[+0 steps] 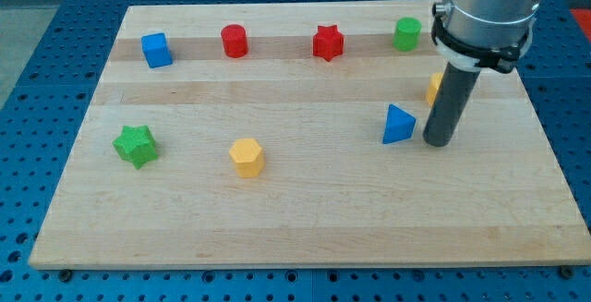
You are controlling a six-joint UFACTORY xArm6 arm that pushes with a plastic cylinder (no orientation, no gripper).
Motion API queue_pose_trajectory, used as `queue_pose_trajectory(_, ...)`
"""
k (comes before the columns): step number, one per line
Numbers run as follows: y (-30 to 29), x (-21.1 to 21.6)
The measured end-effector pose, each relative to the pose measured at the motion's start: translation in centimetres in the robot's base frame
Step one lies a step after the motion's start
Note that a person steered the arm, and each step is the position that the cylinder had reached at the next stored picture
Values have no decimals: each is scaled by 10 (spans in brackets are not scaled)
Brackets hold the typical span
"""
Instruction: Move the blue triangle towards center right
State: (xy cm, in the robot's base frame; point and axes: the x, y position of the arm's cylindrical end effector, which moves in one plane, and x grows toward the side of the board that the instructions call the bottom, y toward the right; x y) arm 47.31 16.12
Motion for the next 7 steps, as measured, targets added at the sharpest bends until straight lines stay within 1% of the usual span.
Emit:
queue_pose_trajectory(1,-17,18)
queue_pose_trajectory(2,-41,71)
queue_pose_trajectory(3,-76,76)
queue_pose_trajectory(4,-129,2)
queue_pose_trajectory(5,-133,-27)
queue_pose_trajectory(6,-110,-53)
queue_pose_trajectory(7,-103,-53)
